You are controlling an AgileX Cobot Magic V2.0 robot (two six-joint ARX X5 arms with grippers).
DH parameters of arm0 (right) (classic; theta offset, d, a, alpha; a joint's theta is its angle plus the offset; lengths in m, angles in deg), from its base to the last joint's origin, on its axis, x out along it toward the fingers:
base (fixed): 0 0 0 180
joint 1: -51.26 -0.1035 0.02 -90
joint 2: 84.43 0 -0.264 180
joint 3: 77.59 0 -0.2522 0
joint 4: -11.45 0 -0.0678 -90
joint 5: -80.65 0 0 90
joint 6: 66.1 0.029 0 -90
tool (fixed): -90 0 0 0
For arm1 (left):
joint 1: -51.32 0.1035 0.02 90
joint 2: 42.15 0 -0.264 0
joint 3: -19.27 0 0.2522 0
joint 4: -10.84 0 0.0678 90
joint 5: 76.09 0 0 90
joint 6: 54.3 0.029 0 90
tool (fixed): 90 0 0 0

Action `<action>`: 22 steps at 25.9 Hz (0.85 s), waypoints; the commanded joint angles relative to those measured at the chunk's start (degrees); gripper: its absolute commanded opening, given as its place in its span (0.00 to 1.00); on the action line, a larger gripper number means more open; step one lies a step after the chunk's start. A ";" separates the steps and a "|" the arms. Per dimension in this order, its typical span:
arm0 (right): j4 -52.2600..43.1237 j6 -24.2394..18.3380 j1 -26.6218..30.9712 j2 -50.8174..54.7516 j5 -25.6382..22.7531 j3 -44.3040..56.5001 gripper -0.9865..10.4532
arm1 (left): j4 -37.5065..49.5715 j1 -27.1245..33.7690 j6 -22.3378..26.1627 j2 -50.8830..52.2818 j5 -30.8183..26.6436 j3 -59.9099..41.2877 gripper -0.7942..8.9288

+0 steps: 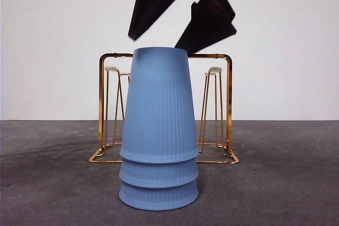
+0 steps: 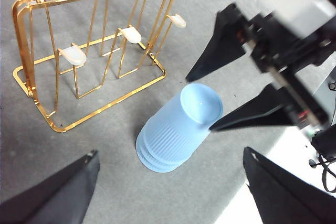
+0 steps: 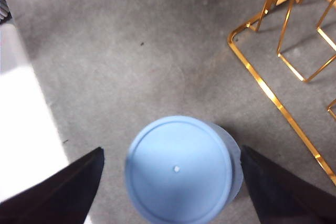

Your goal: Pick the top cup and place it on cupholder, pick up the mid cup and place it on cupholder, last pick the bottom cup and place it on cupholder.

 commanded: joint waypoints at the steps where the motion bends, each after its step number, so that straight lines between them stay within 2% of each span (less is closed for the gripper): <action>1: -0.52 -0.37 -0.70 -1.55 -0.24 -1.20 0.45 | 0.48 -0.31 -0.07 -0.37 0.26 1.31 0.53; 9: -0.55 -0.48 -0.94 -3.23 -0.22 -1.20 0.44 | 0.59 -0.31 -0.04 -0.37 0.26 1.31 0.53; 15: -0.28 -0.55 -0.94 -3.23 0.26 -1.20 0.30 | 0.66 -0.31 -0.02 -0.37 0.26 1.31 0.53; 22: -0.04 -0.55 -0.96 -3.19 0.22 -2.12 0.27 | 0.63 -0.31 -0.02 -0.37 0.26 1.31 0.53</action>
